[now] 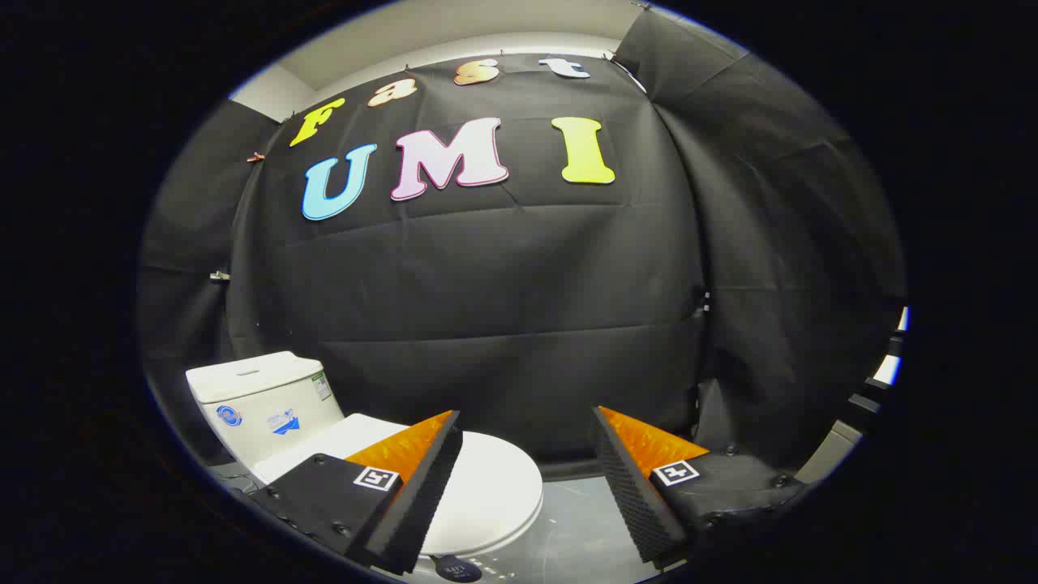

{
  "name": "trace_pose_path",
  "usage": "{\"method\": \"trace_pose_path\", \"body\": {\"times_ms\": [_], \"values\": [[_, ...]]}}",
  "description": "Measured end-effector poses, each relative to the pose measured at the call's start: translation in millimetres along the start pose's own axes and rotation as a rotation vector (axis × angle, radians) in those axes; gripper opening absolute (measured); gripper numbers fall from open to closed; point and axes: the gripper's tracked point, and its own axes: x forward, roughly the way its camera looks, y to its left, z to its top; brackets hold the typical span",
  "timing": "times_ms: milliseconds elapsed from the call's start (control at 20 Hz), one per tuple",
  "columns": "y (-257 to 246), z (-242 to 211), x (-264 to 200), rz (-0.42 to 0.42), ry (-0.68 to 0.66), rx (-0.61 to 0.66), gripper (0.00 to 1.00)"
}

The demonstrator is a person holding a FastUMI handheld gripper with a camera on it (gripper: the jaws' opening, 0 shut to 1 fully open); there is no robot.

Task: Open the toilet lid.

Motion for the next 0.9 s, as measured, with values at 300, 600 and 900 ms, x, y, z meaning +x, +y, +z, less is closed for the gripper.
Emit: {"method": "trace_pose_path", "body": {"times_ms": [300, 600, 900], "values": [[-0.3, -1.0, -0.1, -0.001, 0.003, 0.001, 0.98], [-0.3, -1.8, 0.3, -0.001, 0.006, 0.003, 0.98], [-2.1, -3.0, 0.5, -0.005, 0.011, 0.007, 0.98]]}}
